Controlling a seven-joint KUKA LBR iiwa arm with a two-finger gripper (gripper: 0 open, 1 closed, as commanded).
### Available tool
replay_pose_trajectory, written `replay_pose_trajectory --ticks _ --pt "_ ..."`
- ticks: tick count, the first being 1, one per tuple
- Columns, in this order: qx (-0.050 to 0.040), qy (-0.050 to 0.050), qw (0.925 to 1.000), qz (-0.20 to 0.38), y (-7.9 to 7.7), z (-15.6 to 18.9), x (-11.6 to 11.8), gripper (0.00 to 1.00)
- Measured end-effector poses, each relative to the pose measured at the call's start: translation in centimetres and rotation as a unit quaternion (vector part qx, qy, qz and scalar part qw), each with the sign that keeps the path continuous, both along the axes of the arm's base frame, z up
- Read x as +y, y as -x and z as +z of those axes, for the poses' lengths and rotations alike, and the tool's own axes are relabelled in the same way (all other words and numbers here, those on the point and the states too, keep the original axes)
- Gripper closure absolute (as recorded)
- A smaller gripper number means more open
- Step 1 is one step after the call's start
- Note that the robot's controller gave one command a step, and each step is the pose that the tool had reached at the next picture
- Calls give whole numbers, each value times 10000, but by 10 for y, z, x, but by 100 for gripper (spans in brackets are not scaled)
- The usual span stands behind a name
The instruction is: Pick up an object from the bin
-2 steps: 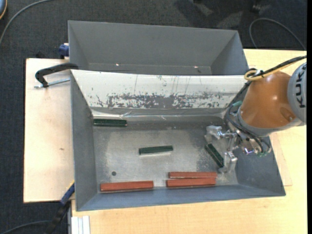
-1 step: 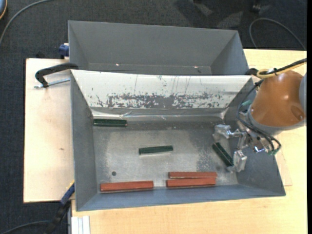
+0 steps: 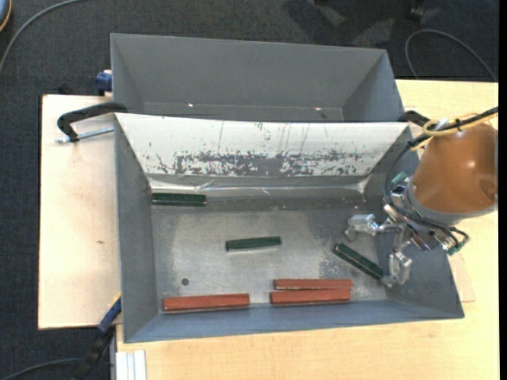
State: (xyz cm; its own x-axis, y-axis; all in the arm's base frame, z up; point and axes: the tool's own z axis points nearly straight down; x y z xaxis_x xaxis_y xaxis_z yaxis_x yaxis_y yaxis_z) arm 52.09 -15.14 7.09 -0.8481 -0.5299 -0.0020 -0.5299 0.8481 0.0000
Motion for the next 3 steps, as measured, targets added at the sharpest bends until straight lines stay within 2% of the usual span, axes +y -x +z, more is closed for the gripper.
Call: replay_pose_trajectory --ticks 1,2,3 --pt "8 -4 9995 331 20 0 8 0" --pt "-20 0 9995 328 19 0 8 100" --pt "-69 14 9972 743 -9 138 44 100"
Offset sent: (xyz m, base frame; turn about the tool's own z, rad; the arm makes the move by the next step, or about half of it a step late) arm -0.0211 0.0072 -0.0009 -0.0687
